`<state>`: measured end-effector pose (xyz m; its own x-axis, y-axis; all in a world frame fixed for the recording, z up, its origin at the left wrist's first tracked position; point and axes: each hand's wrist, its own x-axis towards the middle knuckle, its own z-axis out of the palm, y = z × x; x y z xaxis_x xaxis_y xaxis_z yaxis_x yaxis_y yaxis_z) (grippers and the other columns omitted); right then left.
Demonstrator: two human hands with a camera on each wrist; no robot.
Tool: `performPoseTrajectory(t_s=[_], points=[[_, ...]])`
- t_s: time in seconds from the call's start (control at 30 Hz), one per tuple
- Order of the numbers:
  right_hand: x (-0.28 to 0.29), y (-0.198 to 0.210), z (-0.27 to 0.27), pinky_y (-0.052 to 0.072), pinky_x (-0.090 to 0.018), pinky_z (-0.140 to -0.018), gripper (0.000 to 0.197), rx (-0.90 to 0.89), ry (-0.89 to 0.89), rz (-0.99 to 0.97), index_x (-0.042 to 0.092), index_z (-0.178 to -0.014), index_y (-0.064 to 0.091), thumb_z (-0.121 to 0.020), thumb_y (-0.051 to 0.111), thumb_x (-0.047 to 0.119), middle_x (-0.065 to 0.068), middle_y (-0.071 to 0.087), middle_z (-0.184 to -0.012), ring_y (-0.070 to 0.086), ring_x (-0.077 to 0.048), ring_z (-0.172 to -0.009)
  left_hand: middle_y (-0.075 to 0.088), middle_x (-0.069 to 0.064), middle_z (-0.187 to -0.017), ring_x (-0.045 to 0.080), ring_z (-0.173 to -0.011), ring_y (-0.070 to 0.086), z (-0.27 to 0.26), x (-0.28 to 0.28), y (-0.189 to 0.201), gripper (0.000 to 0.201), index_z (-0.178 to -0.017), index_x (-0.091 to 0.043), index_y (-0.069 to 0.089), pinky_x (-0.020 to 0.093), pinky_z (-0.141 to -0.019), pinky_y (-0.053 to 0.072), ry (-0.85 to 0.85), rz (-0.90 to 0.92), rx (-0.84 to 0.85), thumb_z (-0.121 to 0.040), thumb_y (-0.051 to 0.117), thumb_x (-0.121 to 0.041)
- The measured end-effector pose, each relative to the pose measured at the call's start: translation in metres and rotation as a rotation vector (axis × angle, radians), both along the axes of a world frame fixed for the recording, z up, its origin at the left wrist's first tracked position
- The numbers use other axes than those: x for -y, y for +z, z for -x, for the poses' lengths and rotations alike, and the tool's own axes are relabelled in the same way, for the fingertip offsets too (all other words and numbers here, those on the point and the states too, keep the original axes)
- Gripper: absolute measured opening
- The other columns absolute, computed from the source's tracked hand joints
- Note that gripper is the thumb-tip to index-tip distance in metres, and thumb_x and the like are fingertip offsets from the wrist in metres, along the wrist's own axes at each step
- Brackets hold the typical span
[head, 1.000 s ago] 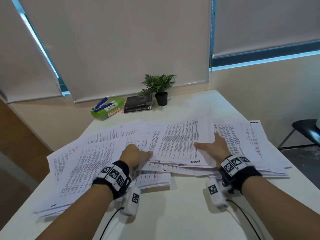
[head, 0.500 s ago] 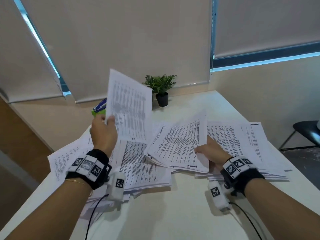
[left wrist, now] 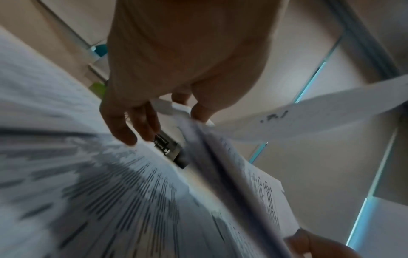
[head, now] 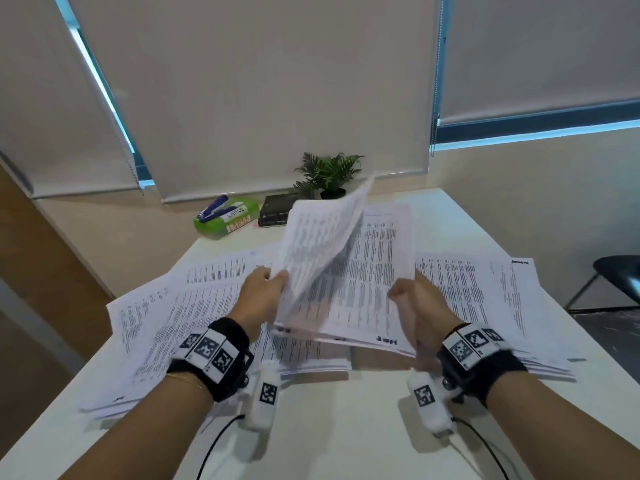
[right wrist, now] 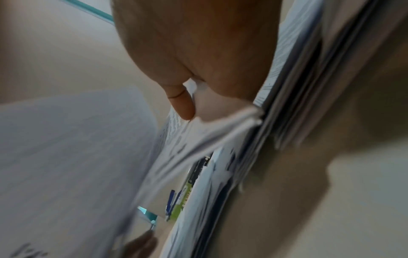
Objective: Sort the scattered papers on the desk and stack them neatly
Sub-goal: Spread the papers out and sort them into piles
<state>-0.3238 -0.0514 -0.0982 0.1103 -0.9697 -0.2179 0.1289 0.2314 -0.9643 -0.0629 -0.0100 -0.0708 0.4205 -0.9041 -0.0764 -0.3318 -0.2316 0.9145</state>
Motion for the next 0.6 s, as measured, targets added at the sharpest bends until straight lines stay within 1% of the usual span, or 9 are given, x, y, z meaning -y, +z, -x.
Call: performPoseTrajectory(t_s=[0.03, 0.07, 0.13, 0.2, 0.27, 0.33, 0.4, 0.5, 0.6], points=[[-0.005, 0.004, -0.003, 0.046, -0.031, -0.072, 0.038, 0.037, 0.018, -0.037, 0.012, -0.141, 0.05, -0.103, 0.053, 0.011, -0.003, 0.062, -0.123, 0.058, -0.021, -0.101, 0.062, 0.012, -0.118, 0.029, -0.103, 0.062, 0.002, -0.002, -0.005, 0.033, -0.127, -0.004, 0.057, 0.043, -0.088, 0.052, -0.024, -0.044, -0.024, -0.107, 0.06, -0.03], [-0.007, 0.005, -0.007, 0.05, -0.036, -0.089, 0.046, 0.066, 0.047, -0.059, 0.016, -0.151, 0.044, -0.107, 0.051, 0.027, -0.003, 0.055, -0.143, 0.055, -0.023, -0.121, 0.066, 0.015, -0.119, 0.031, -0.098, 0.066, 0.004, -0.004, -0.01, 0.034, -0.13, -0.005, 0.055, 0.043, -0.084, 0.055, -0.035, -0.074, -0.058, -0.105, 0.065, -0.025], [-0.006, 0.0, -0.015, 0.027, -0.05, -0.12, 0.074, 0.018, 0.096, -0.055, 0.024, -0.163, 0.024, -0.102, 0.045, 0.061, 0.003, 0.026, -0.167, 0.028, -0.024, -0.153, 0.069, 0.018, -0.104, 0.024, -0.07, 0.067, 0.006, -0.009, -0.016, 0.043, -0.137, -0.011, 0.046, 0.035, -0.059, 0.057, -0.041, -0.121, -0.111, -0.101, 0.07, -0.013], [-0.004, -0.008, -0.021, 0.018, -0.054, -0.123, 0.099, -0.081, 0.141, 0.006, 0.028, -0.165, 0.014, -0.088, 0.046, 0.081, 0.006, 0.013, -0.172, 0.017, -0.024, -0.158, 0.059, 0.01, -0.077, 0.013, -0.041, 0.047, 0.007, -0.012, -0.024, 0.055, -0.142, -0.02, 0.039, 0.024, -0.037, 0.039, -0.059, -0.166, -0.08, -0.1, 0.07, -0.007], [-0.004, -0.013, -0.024, 0.025, -0.051, -0.12, 0.099, -0.157, 0.173, 0.021, 0.023, -0.164, 0.014, -0.09, 0.058, 0.071, 0.001, 0.02, -0.17, 0.025, -0.027, -0.154, 0.054, 0.002, -0.078, 0.009, -0.047, 0.047, 0.007, -0.015, -0.029, 0.063, -0.148, -0.021, 0.037, 0.025, -0.043, 0.044, -0.078, -0.154, 0.003, -0.098, 0.072, -0.006], [-0.004, -0.02, -0.025, 0.039, -0.045, -0.111, 0.086, -0.214, 0.192, 0.072, 0.018, -0.159, 0.02, -0.095, 0.074, 0.035, -0.005, 0.039, -0.159, 0.045, -0.03, -0.138, 0.061, 0.004, -0.107, 0.009, -0.069, 0.057, 0.003, -0.016, -0.028, 0.069, -0.153, -0.022, 0.038, 0.03, -0.062, 0.055, -0.08, -0.13, 0.04, -0.096, 0.076, -0.009], [-0.003, -0.022, -0.025, 0.048, -0.044, -0.105, 0.08, -0.212, 0.203, 0.1, 0.019, -0.156, 0.025, -0.093, 0.073, 0.006, -0.007, 0.051, -0.148, 0.057, -0.028, -0.123, 0.059, 0.013, -0.133, 0.015, -0.083, 0.065, -0.007, -0.021, -0.021, 0.066, -0.15, -0.023, 0.042, 0.035, -0.072, 0.056, -0.077, -0.105, 0.063, -0.095, 0.078, -0.019], [0.002, -0.016, -0.018, 0.052, -0.047, -0.105, 0.078, -0.176, 0.154, 0.136, 0.021, -0.154, 0.033, -0.091, 0.072, -0.003, -0.009, 0.059, -0.14, 0.063, -0.029, -0.119, 0.067, 0.009, -0.118, 0.018, -0.089, 0.066, -0.036, -0.032, -0.011, 0.051, -0.14, -0.021, 0.052, 0.035, -0.08, 0.053, -0.069, -0.076, 0.216, -0.097, 0.076, -0.033], [0.009, 0.001, -0.002, 0.053, -0.05, -0.102, 0.076, -0.16, 0.101, 0.182, 0.027, -0.15, 0.037, -0.091, 0.072, -0.003, -0.005, 0.063, -0.135, 0.065, -0.028, -0.118, 0.059, 0.013, -0.139, 0.028, -0.11, 0.062, -0.087, -0.044, -0.012, 0.051, -0.136, -0.022, 0.058, 0.04, -0.096, 0.052, 0.031, -0.208, 0.487, -0.094, 0.075, -0.046]])
